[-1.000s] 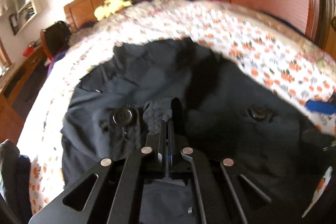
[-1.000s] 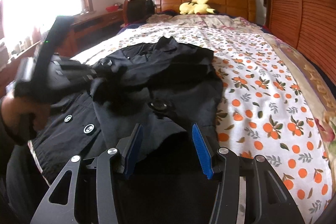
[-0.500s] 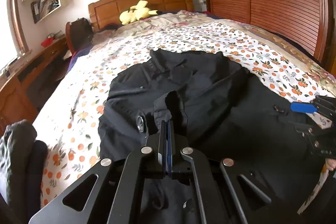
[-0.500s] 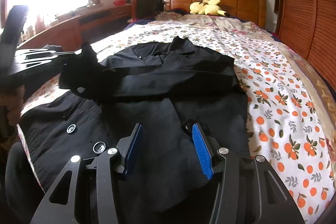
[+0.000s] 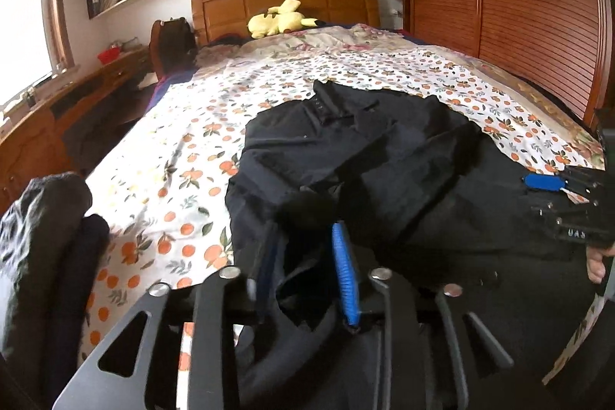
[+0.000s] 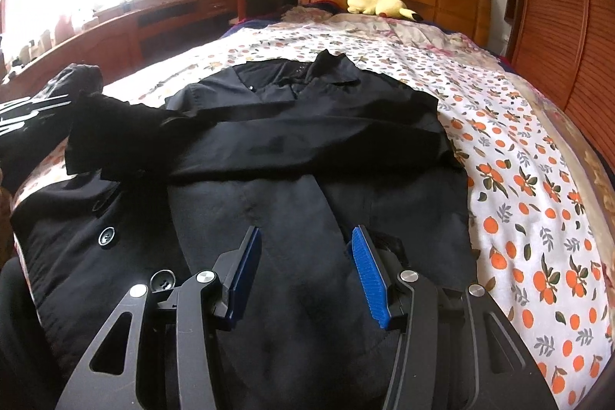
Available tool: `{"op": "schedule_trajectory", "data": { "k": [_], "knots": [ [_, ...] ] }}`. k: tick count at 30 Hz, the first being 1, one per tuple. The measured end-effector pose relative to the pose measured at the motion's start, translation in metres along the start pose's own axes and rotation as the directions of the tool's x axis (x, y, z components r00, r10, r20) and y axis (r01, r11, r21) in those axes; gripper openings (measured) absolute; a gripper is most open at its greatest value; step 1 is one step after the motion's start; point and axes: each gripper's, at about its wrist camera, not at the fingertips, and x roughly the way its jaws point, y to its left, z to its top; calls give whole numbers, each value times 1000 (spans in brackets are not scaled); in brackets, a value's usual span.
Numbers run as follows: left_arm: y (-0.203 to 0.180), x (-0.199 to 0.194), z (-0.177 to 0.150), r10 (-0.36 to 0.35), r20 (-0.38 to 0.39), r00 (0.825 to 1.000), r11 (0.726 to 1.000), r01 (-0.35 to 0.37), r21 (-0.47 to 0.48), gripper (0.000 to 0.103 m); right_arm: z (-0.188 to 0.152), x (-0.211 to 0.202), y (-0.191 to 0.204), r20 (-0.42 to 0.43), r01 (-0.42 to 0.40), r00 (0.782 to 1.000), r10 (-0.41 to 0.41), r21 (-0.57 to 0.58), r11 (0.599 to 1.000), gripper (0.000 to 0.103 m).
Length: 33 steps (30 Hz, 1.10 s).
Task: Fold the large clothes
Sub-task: 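Fold the held side edge inward over the sleeves and open the left tool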
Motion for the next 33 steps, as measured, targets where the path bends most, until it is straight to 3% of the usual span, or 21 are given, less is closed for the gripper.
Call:
{"op": "schedule_trajectory", "data": {
  "k": [12, 27, 28, 30, 33],
  "knots": [
    [20, 25, -41, 8, -106, 994, 1000, -11, -28, 42, 1, 9, 1, -15, 0, 1000, 0, 2, 1000, 48],
    [24, 62, -55, 5, -210, 978, 998, -18, -58, 41, 1, 4, 4, -3, -7, 1000, 7, -3, 1000, 48],
    [24, 63, -55, 2, -212, 977, 998, -14, -57, 37, 1, 4, 4, -1, -8, 1000, 8, -3, 1000, 48],
    [23, 63, -56, -1, -211, 977, 998, -11, -57, 9, 1, 2, 4, 1, -10, 1000, 10, -5, 1000, 48],
    [19, 52, -55, -18, -186, 982, 998, 8, -59, 4, 1, 0, 4, 3, -11, 1000, 11, -4, 1000, 48]
  ]
}}
